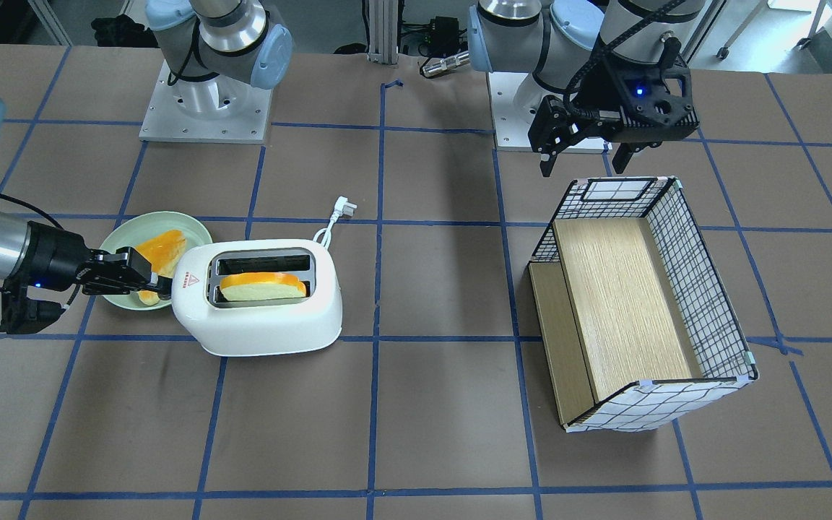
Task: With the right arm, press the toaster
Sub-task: 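Press the toaster lever down with the right gripper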
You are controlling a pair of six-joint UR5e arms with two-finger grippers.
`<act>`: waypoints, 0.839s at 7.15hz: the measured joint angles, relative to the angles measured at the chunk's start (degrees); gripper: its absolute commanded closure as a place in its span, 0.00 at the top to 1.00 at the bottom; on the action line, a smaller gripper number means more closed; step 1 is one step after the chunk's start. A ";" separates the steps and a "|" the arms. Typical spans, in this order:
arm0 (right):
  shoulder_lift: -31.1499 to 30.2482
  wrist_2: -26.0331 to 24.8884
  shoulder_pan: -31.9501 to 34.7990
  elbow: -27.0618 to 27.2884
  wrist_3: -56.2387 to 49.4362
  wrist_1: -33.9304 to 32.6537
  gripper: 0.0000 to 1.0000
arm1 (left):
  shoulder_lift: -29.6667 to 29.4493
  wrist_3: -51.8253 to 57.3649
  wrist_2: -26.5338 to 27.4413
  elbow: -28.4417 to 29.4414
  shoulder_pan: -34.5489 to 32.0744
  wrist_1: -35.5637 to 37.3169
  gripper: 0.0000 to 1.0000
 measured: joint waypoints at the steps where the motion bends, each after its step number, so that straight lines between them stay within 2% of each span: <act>1: 0.13 -0.08 0.00 0.83 -0.19 -0.24 0.00 | 0.00 0.00 -0.01 0.00 0.00 0.00 1.00; 6: 2.31 -1.00 0.01 1.86 0.43 -3.78 0.00 | 0.00 0.00 0.00 0.00 0.03 0.00 1.00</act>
